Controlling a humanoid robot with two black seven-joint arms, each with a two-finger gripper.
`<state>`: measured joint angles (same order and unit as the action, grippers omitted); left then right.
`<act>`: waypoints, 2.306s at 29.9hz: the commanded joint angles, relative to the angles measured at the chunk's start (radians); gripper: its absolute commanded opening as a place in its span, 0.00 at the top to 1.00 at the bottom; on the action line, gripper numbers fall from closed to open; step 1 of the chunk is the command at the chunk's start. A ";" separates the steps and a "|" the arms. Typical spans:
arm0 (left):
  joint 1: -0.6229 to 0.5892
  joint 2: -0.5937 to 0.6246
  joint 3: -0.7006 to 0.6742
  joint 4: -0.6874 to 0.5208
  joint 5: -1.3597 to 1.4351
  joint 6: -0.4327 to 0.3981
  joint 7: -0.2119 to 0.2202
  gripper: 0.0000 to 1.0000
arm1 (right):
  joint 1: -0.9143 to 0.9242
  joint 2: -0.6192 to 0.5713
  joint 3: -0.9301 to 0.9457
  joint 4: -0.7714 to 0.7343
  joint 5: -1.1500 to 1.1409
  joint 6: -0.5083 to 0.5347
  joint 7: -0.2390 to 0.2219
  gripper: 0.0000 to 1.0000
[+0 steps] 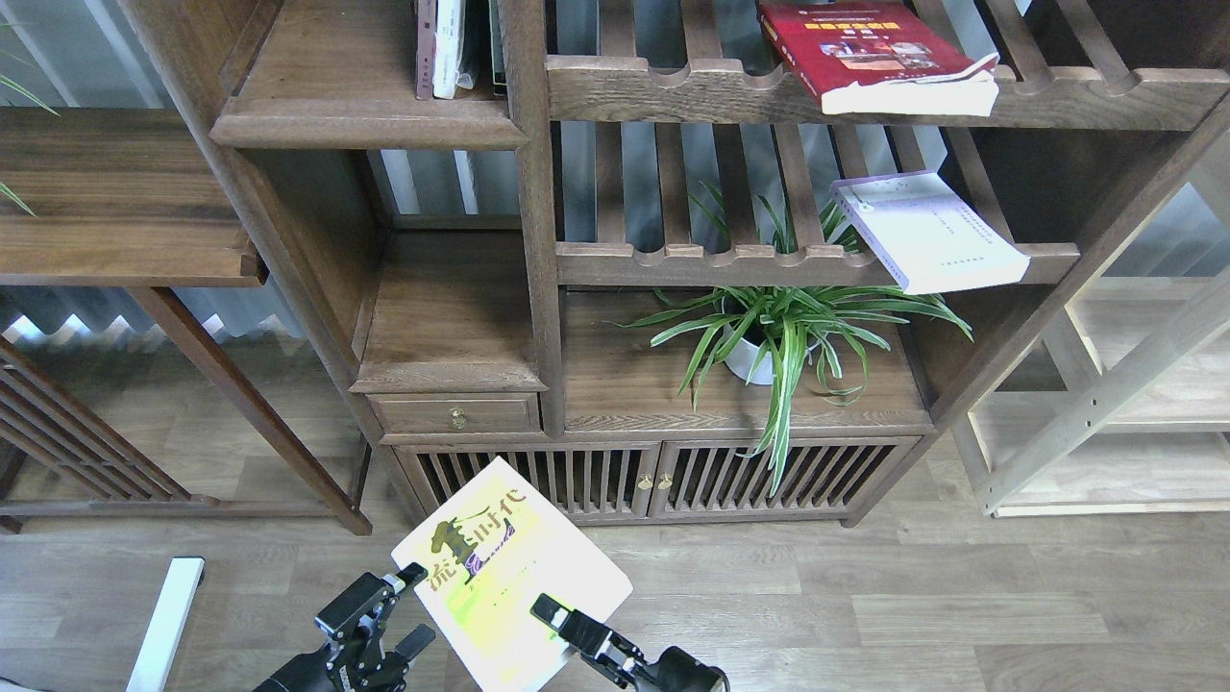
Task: Organize books on shelf
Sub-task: 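Lower the yellow book and pass it to the left gripper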
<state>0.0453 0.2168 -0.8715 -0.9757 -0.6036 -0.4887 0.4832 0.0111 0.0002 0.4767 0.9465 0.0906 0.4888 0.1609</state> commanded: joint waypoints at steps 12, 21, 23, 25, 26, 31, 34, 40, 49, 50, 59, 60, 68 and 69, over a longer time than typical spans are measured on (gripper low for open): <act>-0.058 -0.004 0.011 0.005 0.005 0.000 0.000 0.01 | -0.005 0.000 -0.001 0.000 0.000 0.000 0.000 0.97; -0.081 -0.011 0.011 0.005 0.005 0.000 0.000 0.01 | -0.003 0.000 -0.001 0.002 0.000 0.000 0.000 0.97; -0.082 -0.013 0.011 0.005 0.007 0.000 0.000 0.02 | -0.003 0.000 -0.001 0.002 0.000 0.000 0.002 0.97; -0.084 -0.014 0.012 0.005 0.008 0.000 0.000 0.03 | -0.003 0.000 -0.001 0.002 0.000 0.000 0.002 0.97; -0.084 -0.014 0.014 0.005 0.008 0.000 0.000 0.06 | -0.003 0.000 -0.001 0.002 0.000 0.000 0.002 0.97; -0.088 -0.007 0.029 0.005 0.021 0.000 0.002 0.15 | -0.003 0.000 -0.001 0.002 0.000 0.000 0.002 0.97; -0.088 -0.005 0.049 0.005 0.041 0.000 0.002 0.15 | -0.003 0.000 -0.001 0.002 0.000 0.000 0.002 0.97; -0.085 -0.005 0.069 0.003 0.045 0.000 0.005 0.23 | -0.003 0.000 -0.001 0.002 0.000 0.000 0.000 0.96; -0.090 -0.014 0.054 0.003 0.035 0.000 0.005 0.47 | -0.003 0.000 -0.001 0.002 0.000 0.000 0.002 0.96; -0.091 -0.016 0.052 0.005 0.035 0.000 0.005 0.50 | -0.003 0.000 -0.001 0.002 0.000 0.000 0.002 0.96; -0.091 -0.016 0.072 0.003 0.035 0.000 0.005 0.66 | -0.002 0.000 -0.001 0.002 0.000 0.000 0.000 0.96; -0.093 -0.016 0.078 0.003 0.035 0.000 0.005 0.66 | -0.002 0.000 -0.001 0.002 0.000 0.000 0.000 0.96; -0.107 -0.016 0.104 0.003 0.035 0.000 0.005 0.76 | -0.002 0.000 -0.001 0.002 0.000 0.000 0.002 0.96; -0.107 -0.016 0.104 0.003 0.033 0.000 0.005 0.79 | -0.002 0.000 -0.001 0.002 0.000 0.000 0.002 0.96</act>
<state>-0.0607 0.2019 -0.7683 -0.9724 -0.5693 -0.4887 0.4887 0.0092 0.0000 0.4756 0.9479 0.0906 0.4886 0.1611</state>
